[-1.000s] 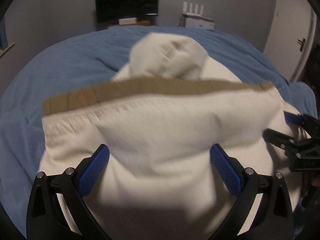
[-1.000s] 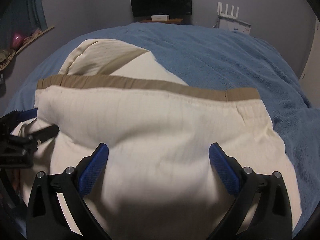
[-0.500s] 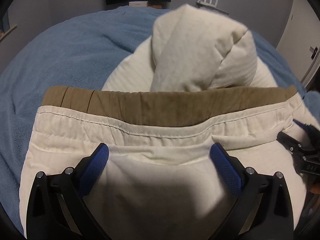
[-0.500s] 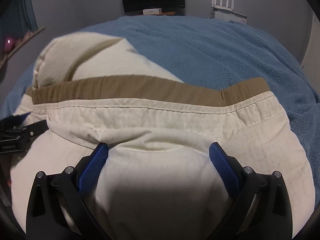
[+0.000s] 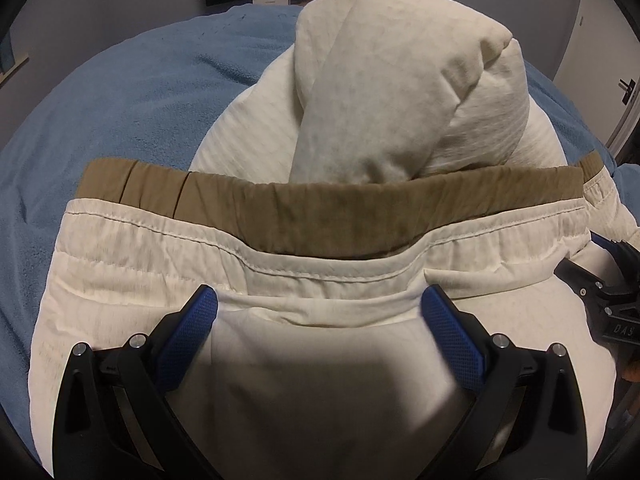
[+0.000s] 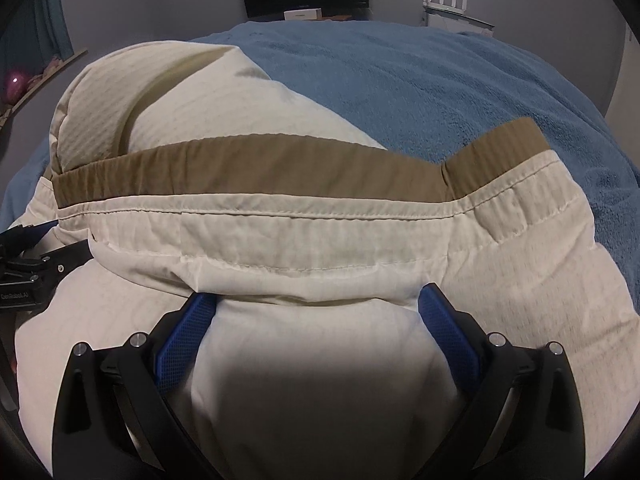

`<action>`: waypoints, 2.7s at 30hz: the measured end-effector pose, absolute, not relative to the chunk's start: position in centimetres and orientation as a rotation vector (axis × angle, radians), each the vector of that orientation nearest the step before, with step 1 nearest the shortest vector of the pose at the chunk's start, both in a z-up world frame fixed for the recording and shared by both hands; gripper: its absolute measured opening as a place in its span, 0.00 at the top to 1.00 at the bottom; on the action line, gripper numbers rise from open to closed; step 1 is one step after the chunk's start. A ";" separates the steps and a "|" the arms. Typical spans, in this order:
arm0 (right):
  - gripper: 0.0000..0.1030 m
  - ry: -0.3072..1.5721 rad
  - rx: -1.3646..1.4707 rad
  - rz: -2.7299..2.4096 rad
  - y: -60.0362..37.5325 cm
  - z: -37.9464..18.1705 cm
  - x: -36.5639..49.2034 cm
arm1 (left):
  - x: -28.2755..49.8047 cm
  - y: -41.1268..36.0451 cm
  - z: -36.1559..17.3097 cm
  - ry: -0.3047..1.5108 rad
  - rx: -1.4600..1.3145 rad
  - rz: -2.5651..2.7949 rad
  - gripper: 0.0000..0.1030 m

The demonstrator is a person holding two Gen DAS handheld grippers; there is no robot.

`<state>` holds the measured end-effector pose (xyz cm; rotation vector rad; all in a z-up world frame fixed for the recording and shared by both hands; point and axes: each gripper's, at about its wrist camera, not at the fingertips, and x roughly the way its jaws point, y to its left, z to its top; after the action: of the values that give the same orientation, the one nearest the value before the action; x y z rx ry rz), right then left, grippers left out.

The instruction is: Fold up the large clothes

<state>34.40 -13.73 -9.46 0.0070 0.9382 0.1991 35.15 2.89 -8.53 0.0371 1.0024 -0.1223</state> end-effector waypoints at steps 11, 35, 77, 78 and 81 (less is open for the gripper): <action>0.06 0.932 0.001 0.173 -13.2 -9.8 33.8 | 33.7 3.9 -9.4 0.996 0.040 -0.130 0.05; 0.06 0.842 0.057 0.155 -15.1 -7.7 31.5 | 31.7 6.3 -7.3 0.903 -0.034 -0.162 0.06; 0.08 0.943 -0.178 0.234 -14.0 -6.6 15.3 | 20.6 0.5 -7.2 1.026 0.090 -0.248 0.05; 0.07 0.972 -0.178 0.223 -14.5 -7.7 15.7 | 21.2 0.5 -7.7 1.034 0.094 -0.249 0.05; 0.07 1.026 -0.116 0.168 -16.1 -9.0 15.6 | 21.1 0.4 -8.2 1.037 0.130 -0.230 0.05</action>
<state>15.58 -16.14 -8.97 -0.1162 1.0257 0.1684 21.12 0.40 -8.24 0.1304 1.0373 -0.2303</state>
